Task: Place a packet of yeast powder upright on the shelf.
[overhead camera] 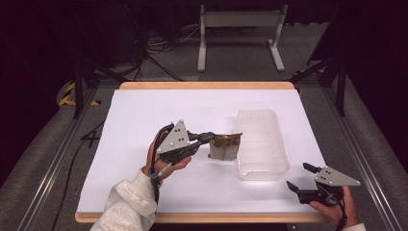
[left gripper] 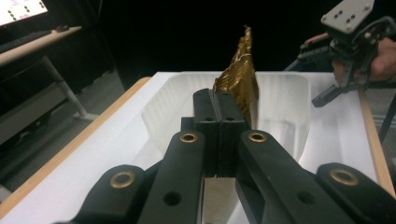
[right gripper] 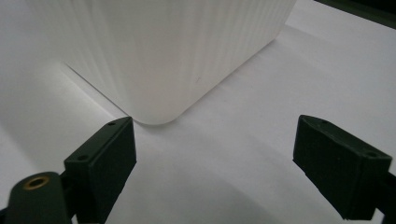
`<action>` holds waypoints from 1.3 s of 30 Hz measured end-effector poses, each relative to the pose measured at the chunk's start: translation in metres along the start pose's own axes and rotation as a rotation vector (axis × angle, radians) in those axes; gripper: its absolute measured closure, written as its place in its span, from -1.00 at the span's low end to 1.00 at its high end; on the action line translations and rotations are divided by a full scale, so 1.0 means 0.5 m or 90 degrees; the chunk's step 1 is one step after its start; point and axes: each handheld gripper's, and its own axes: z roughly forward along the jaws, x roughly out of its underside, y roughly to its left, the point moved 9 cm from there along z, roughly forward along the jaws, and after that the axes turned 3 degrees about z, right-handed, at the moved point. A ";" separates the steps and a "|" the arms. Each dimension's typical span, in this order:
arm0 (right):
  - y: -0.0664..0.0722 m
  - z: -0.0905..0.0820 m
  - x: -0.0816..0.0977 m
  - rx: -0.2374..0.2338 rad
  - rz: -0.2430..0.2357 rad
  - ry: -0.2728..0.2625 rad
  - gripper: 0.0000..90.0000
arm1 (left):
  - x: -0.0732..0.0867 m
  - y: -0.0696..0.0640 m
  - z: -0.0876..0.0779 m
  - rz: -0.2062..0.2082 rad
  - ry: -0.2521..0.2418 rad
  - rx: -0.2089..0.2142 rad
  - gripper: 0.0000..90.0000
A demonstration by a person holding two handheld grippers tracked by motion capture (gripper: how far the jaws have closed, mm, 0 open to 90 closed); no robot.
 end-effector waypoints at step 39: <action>-0.002 -0.002 0.003 -0.001 0.004 0.002 -0.69 | -0.115 -0.023 0.149 -0.031 -0.044 0.066 1.00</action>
